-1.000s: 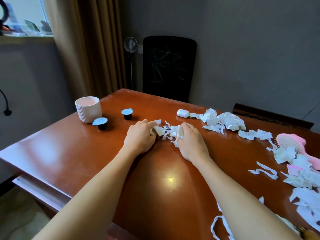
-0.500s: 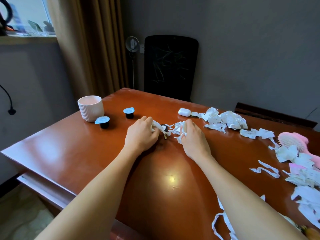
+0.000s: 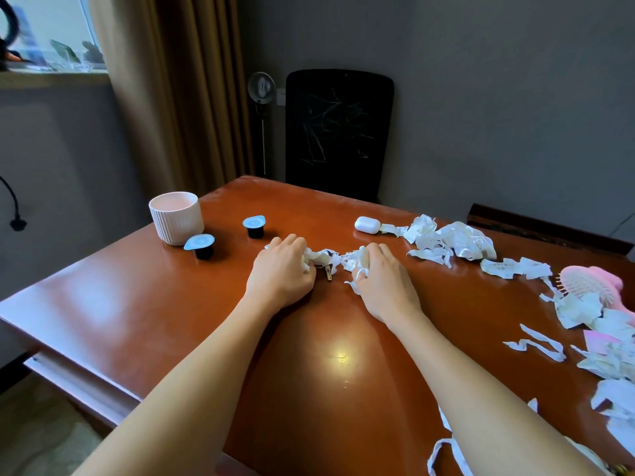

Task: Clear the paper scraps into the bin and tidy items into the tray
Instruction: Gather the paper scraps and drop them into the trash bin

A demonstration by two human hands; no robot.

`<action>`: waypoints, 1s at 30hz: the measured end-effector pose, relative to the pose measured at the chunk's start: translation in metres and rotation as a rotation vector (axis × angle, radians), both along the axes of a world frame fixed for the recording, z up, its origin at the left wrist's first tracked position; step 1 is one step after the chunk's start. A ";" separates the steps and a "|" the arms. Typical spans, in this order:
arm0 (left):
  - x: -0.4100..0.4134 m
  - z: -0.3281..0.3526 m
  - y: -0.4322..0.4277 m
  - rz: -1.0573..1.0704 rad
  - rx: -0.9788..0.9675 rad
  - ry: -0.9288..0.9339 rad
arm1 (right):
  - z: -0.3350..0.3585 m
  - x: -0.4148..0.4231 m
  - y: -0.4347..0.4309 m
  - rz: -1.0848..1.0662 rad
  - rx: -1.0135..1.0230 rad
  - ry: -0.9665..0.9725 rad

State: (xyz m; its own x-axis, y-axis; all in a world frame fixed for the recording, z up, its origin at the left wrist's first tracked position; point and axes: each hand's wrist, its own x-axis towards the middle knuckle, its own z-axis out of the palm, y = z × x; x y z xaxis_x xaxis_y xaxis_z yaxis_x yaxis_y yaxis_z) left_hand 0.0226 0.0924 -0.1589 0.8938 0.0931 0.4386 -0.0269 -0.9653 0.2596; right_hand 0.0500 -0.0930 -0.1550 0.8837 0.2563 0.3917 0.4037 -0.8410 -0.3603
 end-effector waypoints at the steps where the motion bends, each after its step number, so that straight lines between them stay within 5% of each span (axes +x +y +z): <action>1: -0.001 0.001 0.000 -0.002 0.001 0.002 | -0.001 0.000 0.000 0.011 -0.011 -0.013; 13: -0.020 0.003 -0.003 0.030 -0.003 0.056 | 0.002 0.008 0.003 0.130 -0.373 0.008; 30: -0.031 0.001 -0.004 0.224 -0.127 0.013 | 0.002 -0.003 0.003 0.003 -0.151 -0.045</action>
